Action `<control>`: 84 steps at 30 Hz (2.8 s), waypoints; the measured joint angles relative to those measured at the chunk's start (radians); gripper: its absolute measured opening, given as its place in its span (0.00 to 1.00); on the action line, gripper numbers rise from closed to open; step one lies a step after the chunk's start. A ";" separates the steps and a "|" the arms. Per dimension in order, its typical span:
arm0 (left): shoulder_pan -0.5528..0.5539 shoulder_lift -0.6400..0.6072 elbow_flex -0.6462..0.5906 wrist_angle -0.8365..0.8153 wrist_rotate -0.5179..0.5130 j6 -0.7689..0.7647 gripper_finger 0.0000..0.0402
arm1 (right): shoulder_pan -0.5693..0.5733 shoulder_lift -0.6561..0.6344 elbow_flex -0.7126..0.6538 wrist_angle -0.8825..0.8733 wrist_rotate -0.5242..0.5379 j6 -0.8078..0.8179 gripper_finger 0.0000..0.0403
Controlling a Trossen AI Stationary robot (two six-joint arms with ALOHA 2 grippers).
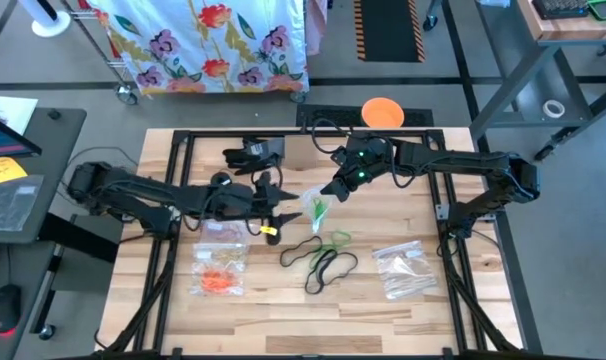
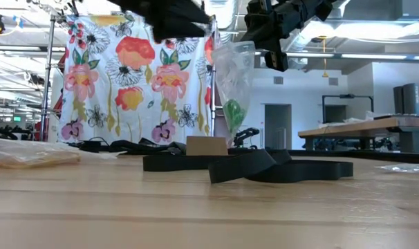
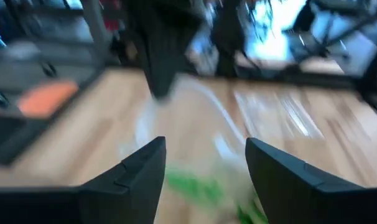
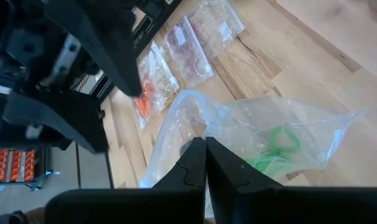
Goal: Sort rubber bands
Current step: Put the green rubber band into the transparent zip bag
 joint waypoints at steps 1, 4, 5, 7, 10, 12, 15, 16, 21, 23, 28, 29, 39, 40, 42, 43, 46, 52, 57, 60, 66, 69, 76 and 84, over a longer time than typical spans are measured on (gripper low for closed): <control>-0.007 -0.024 0.000 -0.066 0.014 -0.023 0.54 | 0.000 0.000 0.000 0.000 0.000 0.000 0.00; -0.026 -0.074 0.000 -0.293 0.115 -0.124 0.54 | 0.000 0.000 0.000 -0.001 0.000 0.000 0.00; -0.036 -0.076 -0.002 -0.346 0.138 -0.148 0.54 | 0.000 0.000 0.000 -0.001 0.000 0.000 0.00; -0.060 -0.065 -0.029 -0.394 0.141 -0.164 0.54 | 0.000 0.000 0.000 -0.001 0.000 0.000 0.00; -0.081 -0.004 -0.062 -0.394 0.152 -0.154 0.54 | 0.000 0.000 0.000 -0.001 0.000 0.001 0.00; -0.083 0.051 -0.063 -0.389 0.229 -0.140 0.54 | 0.000 0.000 0.000 -0.002 0.000 0.003 0.00; -0.083 0.135 -0.042 -0.340 0.380 -0.110 0.54 | 0.000 0.000 0.000 -0.004 0.000 0.003 0.00; -0.084 0.160 -0.025 -0.319 0.419 -0.097 0.54 | 0.000 0.000 0.000 -0.005 0.000 0.003 0.00; -0.087 0.293 0.121 -0.288 0.483 -0.026 0.54 | 0.000 0.000 0.000 -0.005 0.000 0.003 0.00; -0.096 0.351 0.185 -0.308 0.484 0.008 0.54 | 0.000 0.000 0.000 -0.005 0.000 0.003 0.00; -0.126 0.501 0.329 -0.412 0.487 0.125 0.54 | 0.000 0.000 0.000 -0.004 0.000 0.002 0.00; -0.131 0.529 0.354 -0.439 0.486 0.145 0.54 | 0.000 0.000 0.000 -0.005 0.000 0.002 0.00; -0.127 0.666 0.484 -0.586 0.287 0.238 0.54 | 0.000 0.000 0.000 -0.005 0.000 -0.001 0.00; -0.126 0.669 0.485 -0.578 0.287 0.258 0.54 | 0.000 0.000 0.000 -0.005 0.000 0.000 0.00; -0.127 0.667 0.485 -0.567 0.291 0.276 0.54 | 0.000 0.000 0.000 -0.005 0.000 0.000 0.00; -0.127 0.666 0.486 -0.563 0.291 0.275 0.54 | 0.000 0.000 0.000 -0.005 0.000 0.000 0.00; -0.127 0.666 0.486 -0.563 0.296 0.271 0.54 | 0.000 0.000 0.000 -0.005 0.000 0.000 0.00; -0.126 0.667 0.486 -0.550 0.332 0.265 0.54 | 0.000 0.000 0.000 -0.005 0.000 0.000 0.00; -0.127 0.669 0.486 -0.543 0.334 0.233 0.54 | 0.000 0.000 0.000 -0.005 0.000 0.000 0.00; -0.126 0.699 0.486 -0.533 0.333 0.241 0.54 | 0.000 0.000 0.000 -0.003 0.000 0.003 0.00; -0.112 0.739 0.489 -0.556 0.307 0.288 0.54 | 0.000 0.000 0.000 -0.002 0.000 0.003 0.00; -0.100 0.741 0.491 -0.553 0.339 0.268 0.54 | 0.000 0.000 0.000 -0.005 0.000 0.003 0.00; -0.098 0.745 0.496 -0.515 0.359 0.285 0.40 | 0.000 0.000 0.000 -0.005 0.000 0.003 0.00; -0.092 0.748 0.571 -0.689 0.342 0.211 0.03 | 0.000 0.000 0.000 -0.005 0.000 0.002 0.00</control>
